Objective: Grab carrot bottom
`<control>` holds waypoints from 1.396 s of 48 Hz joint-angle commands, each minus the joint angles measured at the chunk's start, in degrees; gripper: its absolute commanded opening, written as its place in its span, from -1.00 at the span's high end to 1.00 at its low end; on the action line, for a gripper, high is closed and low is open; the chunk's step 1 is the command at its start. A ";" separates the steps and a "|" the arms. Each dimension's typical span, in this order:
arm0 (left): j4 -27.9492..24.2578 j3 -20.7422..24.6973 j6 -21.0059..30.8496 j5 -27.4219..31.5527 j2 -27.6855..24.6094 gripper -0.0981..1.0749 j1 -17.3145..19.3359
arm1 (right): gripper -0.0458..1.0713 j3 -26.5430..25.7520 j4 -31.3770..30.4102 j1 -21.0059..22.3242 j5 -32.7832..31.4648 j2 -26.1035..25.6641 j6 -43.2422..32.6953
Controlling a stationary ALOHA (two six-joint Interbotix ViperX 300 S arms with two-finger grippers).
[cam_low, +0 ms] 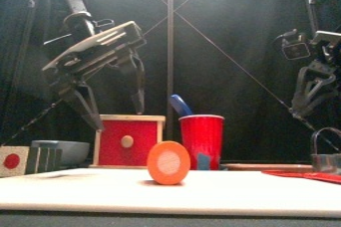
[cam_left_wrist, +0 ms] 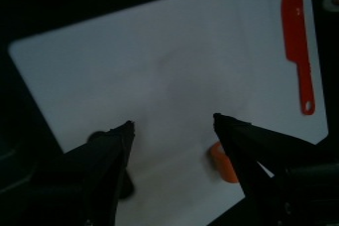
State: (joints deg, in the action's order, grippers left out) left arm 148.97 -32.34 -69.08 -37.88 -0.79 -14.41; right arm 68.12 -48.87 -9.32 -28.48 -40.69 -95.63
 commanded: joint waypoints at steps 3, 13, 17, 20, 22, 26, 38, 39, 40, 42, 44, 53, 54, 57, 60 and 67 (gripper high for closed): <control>4.75 5.36 0.18 -0.18 -1.93 -0.82 -1.14 | -0.21 -1.14 -0.44 0.18 0.18 0.09 0.09; 13.80 11.34 0.26 -0.70 -6.94 -0.82 -2.55 | -0.21 -0.97 -0.26 1.76 0.09 0.44 0.00; 14.85 14.06 0.26 -0.70 -9.23 -0.82 -2.90 | -0.21 -0.79 -0.35 2.37 0.18 0.44 0.00; 14.77 16.70 0.18 -0.70 -11.16 -0.82 -2.99 | -0.21 -0.62 -0.62 2.81 0.18 0.53 0.00; 14.68 18.02 0.18 -0.70 -12.04 -0.82 -2.99 | -0.21 -0.53 -0.70 2.99 0.18 0.53 0.09; 14.59 19.78 0.18 -1.05 -13.62 -0.82 -2.99 | -0.21 -0.35 -1.05 3.25 0.18 0.53 0.09; 15.47 20.13 0.79 -4.66 -14.59 -0.82 -3.43 | -0.21 -0.35 -2.37 3.25 0.35 0.53 0.09; 15.56 20.21 1.05 -5.01 -14.68 -0.82 -3.43 | -0.21 -0.35 -2.46 3.25 0.44 0.53 0.09; 15.64 20.30 1.32 -5.19 -14.77 -0.82 -3.52 | -0.21 -0.26 -2.55 3.25 0.35 0.53 0.09; 15.82 20.48 1.85 -5.36 -15.21 -0.82 -3.60 | -0.21 -0.35 -2.64 3.25 0.35 0.53 0.09; 15.91 20.65 2.37 -5.36 -15.64 -0.82 -3.87 | -0.21 -0.35 -2.72 3.25 0.44 0.53 0.09; 16.79 22.32 4.13 -5.80 -17.31 -0.82 -4.39 | -0.21 -0.35 -3.52 3.25 0.44 0.35 0.09; 16.79 22.32 4.31 -5.98 -17.40 -0.82 -4.39 | -0.21 -0.35 -3.60 3.25 0.44 0.35 0.09; 16.88 22.32 4.48 -6.24 -17.58 -0.82 -4.39 | -0.21 -0.35 -3.69 3.25 0.44 0.35 0.09; 16.96 22.59 4.75 -6.42 -18.28 -0.82 -4.39 | -0.21 -0.35 -3.69 3.25 0.44 0.35 0.09; 16.88 23.29 5.10 -6.33 -19.42 -0.82 -4.39 | -0.21 -0.26 -3.60 3.08 0.44 0.26 0.88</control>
State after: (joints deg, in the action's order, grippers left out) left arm 165.67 -10.72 -63.98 -44.21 -20.57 -18.81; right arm 68.38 -52.38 -6.15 -28.21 -40.34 -95.27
